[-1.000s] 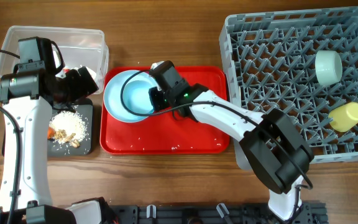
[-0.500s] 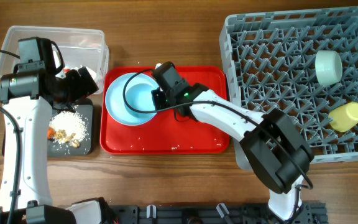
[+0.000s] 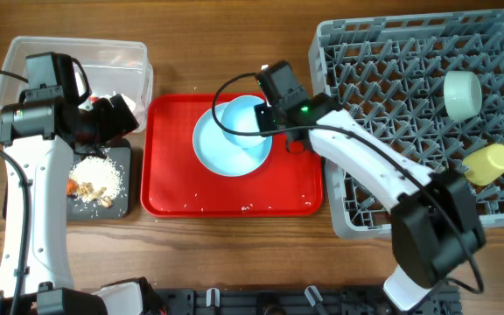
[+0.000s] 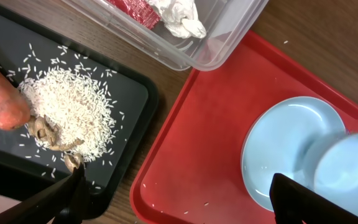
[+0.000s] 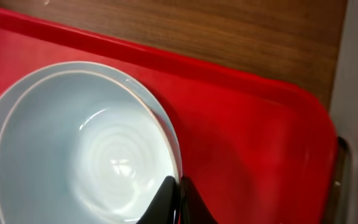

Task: Sort waste into correct bins and load items into the dishwasher rack
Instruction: 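Lift the blue bowl and place it in the gray rack, then return the right gripper to the light-blue plate on the red tray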

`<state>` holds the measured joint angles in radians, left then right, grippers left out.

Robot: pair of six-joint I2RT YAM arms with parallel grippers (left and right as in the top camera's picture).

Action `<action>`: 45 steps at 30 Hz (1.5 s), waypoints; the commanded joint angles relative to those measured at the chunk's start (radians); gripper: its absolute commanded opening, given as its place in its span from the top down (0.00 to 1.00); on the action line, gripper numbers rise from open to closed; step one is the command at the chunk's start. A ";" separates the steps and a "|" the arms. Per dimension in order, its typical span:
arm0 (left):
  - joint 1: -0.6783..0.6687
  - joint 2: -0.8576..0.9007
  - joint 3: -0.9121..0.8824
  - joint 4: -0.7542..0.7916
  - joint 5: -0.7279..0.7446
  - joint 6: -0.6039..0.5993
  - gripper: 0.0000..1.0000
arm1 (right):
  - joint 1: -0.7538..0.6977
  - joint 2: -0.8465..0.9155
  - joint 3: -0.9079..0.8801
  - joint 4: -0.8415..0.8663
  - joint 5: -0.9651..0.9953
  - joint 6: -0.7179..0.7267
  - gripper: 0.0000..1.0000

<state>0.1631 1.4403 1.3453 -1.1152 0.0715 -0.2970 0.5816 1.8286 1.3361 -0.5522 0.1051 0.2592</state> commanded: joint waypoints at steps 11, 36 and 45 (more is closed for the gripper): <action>-0.002 0.006 -0.001 -0.001 -0.013 0.002 0.06 | 0.000 0.066 -0.009 -0.093 -0.053 -0.020 0.96; -0.002 0.006 -0.001 0.000 -0.010 0.002 0.05 | -0.650 -0.094 0.010 0.346 1.009 -0.655 0.96; -0.002 0.006 -0.001 0.000 -0.010 0.002 0.05 | -0.534 0.119 0.010 0.358 1.010 -0.648 0.96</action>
<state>0.1631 1.4410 1.3449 -1.1183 0.0719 -0.2970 0.0154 1.8881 1.3437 -0.1848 1.1397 -0.3878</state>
